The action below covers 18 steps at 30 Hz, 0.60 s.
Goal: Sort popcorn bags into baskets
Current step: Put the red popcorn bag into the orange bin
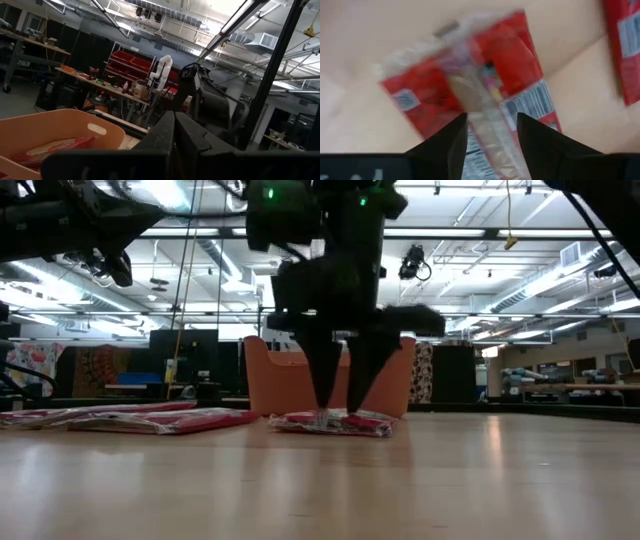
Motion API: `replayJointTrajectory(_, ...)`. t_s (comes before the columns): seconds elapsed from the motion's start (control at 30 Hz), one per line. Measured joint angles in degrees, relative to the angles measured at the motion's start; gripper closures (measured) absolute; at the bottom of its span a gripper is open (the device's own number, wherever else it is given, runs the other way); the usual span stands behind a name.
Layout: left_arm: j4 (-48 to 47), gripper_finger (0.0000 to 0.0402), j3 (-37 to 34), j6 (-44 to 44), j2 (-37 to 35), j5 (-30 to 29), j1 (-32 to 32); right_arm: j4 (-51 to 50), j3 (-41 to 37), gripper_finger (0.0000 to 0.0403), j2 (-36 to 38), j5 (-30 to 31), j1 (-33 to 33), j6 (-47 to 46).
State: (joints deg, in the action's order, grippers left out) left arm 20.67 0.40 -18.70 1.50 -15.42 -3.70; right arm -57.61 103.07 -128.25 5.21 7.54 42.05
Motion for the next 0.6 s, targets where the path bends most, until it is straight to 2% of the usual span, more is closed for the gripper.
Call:
replayJointTrajectory(0.37,0.01,0.0384,-0.02,-0.13,0.00,0.00,-0.02,-1.03,-2.10,0.0252,-0.06,-1.40,-4.27,4.50)
replayJointTrajectory(0.5,-0.01,0.0384,-0.01,-0.13,0.00,0.00,0.00,0.32,-4.08,0.0277,0.41,-2.35,-4.80,4.67)
replayJointTrajectory(0.6,0.00,0.0384,0.00,-0.13,0.00,0.00,-0.02,1.40,-4.87,0.0312,0.53,-3.06,-4.84,5.04)
